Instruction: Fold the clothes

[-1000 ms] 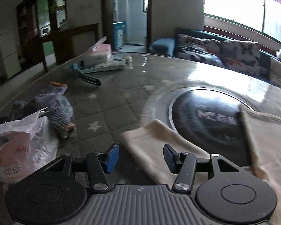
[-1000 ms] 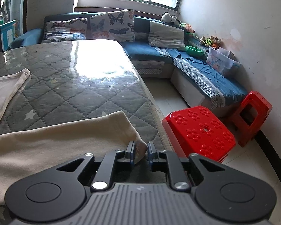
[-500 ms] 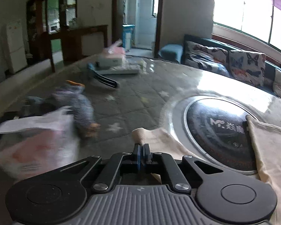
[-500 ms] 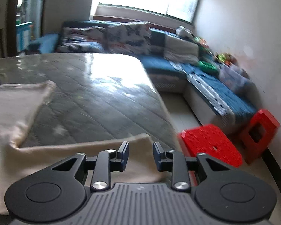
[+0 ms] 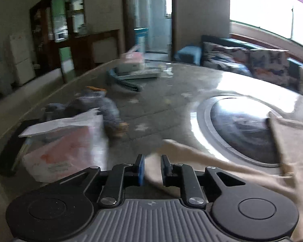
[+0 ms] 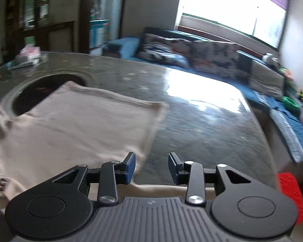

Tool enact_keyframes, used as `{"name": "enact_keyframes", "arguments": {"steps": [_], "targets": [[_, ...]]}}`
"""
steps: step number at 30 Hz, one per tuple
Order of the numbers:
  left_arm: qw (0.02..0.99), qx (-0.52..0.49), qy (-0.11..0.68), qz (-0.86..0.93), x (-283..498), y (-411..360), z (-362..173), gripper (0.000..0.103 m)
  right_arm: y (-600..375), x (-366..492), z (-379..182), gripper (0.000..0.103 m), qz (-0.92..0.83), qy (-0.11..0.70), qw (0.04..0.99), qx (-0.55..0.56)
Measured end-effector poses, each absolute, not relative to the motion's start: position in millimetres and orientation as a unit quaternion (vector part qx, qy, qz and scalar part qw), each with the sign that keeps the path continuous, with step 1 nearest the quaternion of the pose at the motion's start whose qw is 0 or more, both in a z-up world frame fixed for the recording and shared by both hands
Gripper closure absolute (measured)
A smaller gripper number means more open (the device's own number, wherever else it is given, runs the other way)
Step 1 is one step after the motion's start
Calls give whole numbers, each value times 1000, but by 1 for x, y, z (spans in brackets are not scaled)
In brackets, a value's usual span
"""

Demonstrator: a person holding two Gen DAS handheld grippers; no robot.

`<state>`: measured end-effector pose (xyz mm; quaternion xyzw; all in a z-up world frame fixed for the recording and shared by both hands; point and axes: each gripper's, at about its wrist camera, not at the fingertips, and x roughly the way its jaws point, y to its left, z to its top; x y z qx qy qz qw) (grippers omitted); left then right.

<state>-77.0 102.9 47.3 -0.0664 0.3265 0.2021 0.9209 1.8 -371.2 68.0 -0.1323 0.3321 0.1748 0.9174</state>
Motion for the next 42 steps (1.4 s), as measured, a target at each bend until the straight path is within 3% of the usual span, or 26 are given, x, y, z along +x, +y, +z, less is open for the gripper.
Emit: {"name": "enact_keyframes", "arguments": {"steps": [13, 22, 42], "targets": [[940, -42, 328, -82, -37, -29, 45, 85, -341, -1, 50, 67, 219, 351, 900, -141], [929, -30, 360, -82, -19, -42, 18, 85, -362, 5, 42, 67, 187, 359, 907, -117], [917, 36, 347, -192, -37, -119, 39, 84, -449, -27, 39, 63, 72, 356, 930, -52]]}}
